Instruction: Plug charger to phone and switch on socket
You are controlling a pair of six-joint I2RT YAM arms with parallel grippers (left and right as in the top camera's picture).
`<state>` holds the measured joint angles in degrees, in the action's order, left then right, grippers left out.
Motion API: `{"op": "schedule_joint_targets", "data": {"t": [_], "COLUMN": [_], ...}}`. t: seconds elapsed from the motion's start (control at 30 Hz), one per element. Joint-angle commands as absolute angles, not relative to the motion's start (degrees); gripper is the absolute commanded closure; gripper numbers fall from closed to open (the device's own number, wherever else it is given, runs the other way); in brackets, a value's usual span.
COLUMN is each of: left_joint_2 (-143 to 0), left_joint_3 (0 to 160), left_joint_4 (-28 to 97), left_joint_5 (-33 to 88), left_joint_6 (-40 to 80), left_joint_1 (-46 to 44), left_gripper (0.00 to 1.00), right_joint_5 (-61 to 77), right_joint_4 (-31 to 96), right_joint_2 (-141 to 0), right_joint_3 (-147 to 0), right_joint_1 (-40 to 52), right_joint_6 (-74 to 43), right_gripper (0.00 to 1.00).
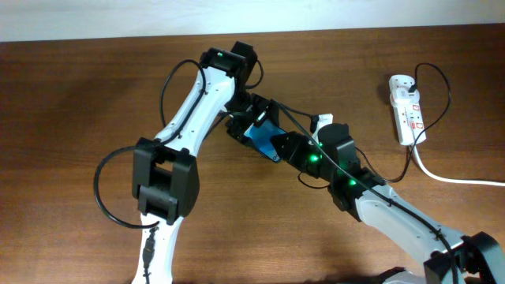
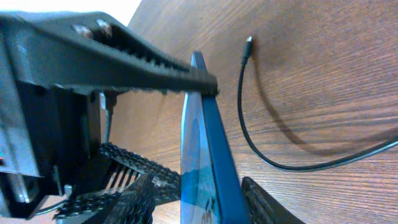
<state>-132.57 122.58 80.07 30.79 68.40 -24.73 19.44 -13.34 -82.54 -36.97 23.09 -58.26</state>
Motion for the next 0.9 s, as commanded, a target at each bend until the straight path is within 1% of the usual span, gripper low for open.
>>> {"op": "schedule_joint_targets", "data": {"t": [0.0, 0.4, 0.5, 0.6, 0.63, 0.8, 0.87], "left_joint_2": [-132.2, -132.2, -132.2, -132.2, -132.2, -132.2, -132.2], "left_joint_3": [123.9, 123.9, 123.9, 123.9, 123.9, 123.9, 123.9], "left_joint_4": [78.9, 78.9, 78.9, 78.9, 78.8, 78.8, 78.8], "left_joint_5": [31.2, 32.1, 32.1, 32.1, 32.1, 32.1, 32.1], "left_joint_6": [70.1, 70.3, 70.3, 70.3, 70.3, 70.3, 70.3], "left_joint_1": [-25.6, -25.7, -25.7, -25.7, -25.7, -25.7, -25.7], "left_gripper": [1.00, 1.00, 1.00, 1.00, 0.99, 0.94, 0.87], "right_joint_5": [18.8, 17.3, 17.3, 17.3, 17.3, 17.3, 17.3], "right_joint_4": [-13.5, -14.0, -14.0, -14.0, -14.0, -14.0, -14.0], "right_joint_2": [-83.7, -83.7, -83.7, -83.7, -83.7, -83.7, -83.7], "right_joint_3": [-38.3, -38.3, -38.3, -38.3, -38.3, -38.3, -38.3], "right_joint_1": [23.7, 23.7, 23.7, 23.7, 23.7, 23.7, 23.7], "right_joint_6": [-58.0, -58.0, -58.0, -58.0, -58.0, -58.0, -58.0], "right_gripper": [0.54, 0.75, 0.76, 0.83, 0.86, 0.96, 0.96]}}
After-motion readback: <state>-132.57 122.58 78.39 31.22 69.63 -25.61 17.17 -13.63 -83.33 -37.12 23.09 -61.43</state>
